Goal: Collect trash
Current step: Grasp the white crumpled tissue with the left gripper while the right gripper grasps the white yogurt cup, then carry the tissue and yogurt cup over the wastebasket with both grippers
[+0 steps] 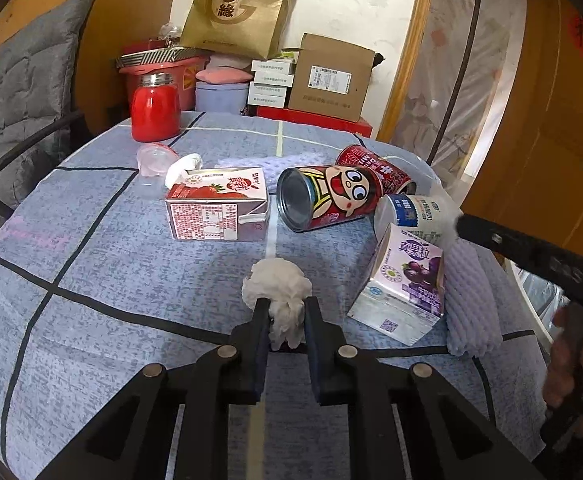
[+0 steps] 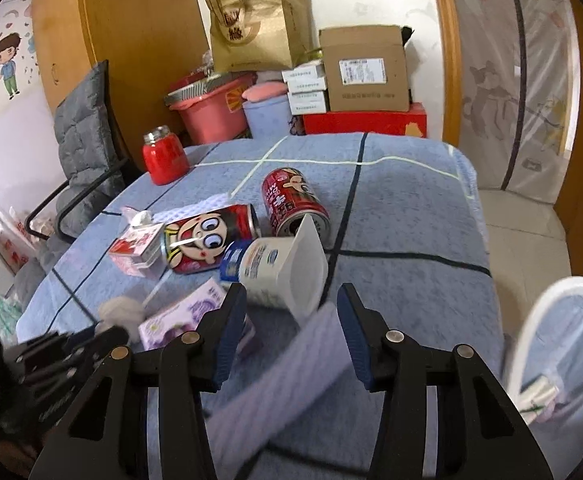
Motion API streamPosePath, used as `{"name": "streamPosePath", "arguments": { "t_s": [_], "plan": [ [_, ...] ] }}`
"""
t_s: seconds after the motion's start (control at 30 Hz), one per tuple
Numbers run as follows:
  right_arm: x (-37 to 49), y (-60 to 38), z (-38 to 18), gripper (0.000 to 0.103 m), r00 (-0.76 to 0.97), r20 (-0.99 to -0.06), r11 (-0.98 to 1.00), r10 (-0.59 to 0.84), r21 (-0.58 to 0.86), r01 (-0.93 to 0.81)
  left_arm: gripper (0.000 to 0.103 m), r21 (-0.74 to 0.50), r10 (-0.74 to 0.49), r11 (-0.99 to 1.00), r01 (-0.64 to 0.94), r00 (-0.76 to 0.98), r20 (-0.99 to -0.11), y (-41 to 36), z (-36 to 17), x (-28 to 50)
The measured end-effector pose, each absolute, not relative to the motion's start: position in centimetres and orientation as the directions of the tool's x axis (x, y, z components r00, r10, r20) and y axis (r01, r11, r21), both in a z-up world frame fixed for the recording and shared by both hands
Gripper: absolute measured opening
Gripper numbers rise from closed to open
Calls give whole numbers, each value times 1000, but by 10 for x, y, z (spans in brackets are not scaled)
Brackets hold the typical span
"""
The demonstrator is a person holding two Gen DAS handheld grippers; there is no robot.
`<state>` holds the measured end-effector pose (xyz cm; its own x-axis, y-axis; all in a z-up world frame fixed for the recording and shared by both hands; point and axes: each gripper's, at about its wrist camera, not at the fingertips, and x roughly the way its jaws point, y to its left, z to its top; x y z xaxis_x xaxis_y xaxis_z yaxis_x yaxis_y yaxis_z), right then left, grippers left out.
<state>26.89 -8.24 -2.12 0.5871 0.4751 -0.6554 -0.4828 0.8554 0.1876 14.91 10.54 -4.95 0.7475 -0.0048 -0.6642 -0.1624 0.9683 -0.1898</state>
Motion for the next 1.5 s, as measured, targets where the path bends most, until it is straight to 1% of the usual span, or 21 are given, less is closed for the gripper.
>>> {"name": "streamPosePath", "arguments": {
  "t_s": [0.07, 0.1, 0.13, 0.17, 0.2, 0.33, 0.63, 0.87, 1.1, 1.5],
  "plan": [
    [277, -78, -23, 42, 574, -660, 849, 485, 200, -489, 17, -195, -10, 968, -160, 748, -663, 107, -50, 149],
    [280, -76, -25, 38, 566, -663, 846, 490, 207, -491, 17, -196, -13, 968, -157, 749, -663, 107, -51, 150],
    [285, -72, -27, 32, 552, -671, 842, 496, 214, -496, 17, -197, -15, 968, -154, 749, -662, 108, -51, 150],
    [287, -71, -29, 23, 540, -676, 837, 502, 221, -501, 17, -197, -16, 968, -153, 750, -662, 108, -51, 151],
    [288, -70, -29, 19, 528, -673, 828, 517, 238, -508, 17, -197, -18, 969, -151, 751, -660, 109, -51, 151],
    [285, -69, -25, 11, 534, -660, 822, 528, 238, -517, 17, -196, -15, 969, -150, 754, -656, 109, -50, 152],
    [275, -83, 3, 11, 585, -600, 820, 545, 236, -522, 17, -184, 2, 971, -153, 773, -634, 107, -34, 146],
    [255, -112, 19, 11, 620, -572, 834, 537, 247, -494, 17, -171, -19, 979, -108, 792, -610, 87, -14, 143],
    [227, -158, 25, 11, 661, -568, 869, 490, 251, -427, 17, -172, -83, 985, -25, 802, -592, 52, 4, 147],
    [196, -253, 25, 11, 733, -576, 932, 362, 245, -268, 17, -155, -241, 970, 185, 776, -583, -45, 16, 164]
  ]
}}
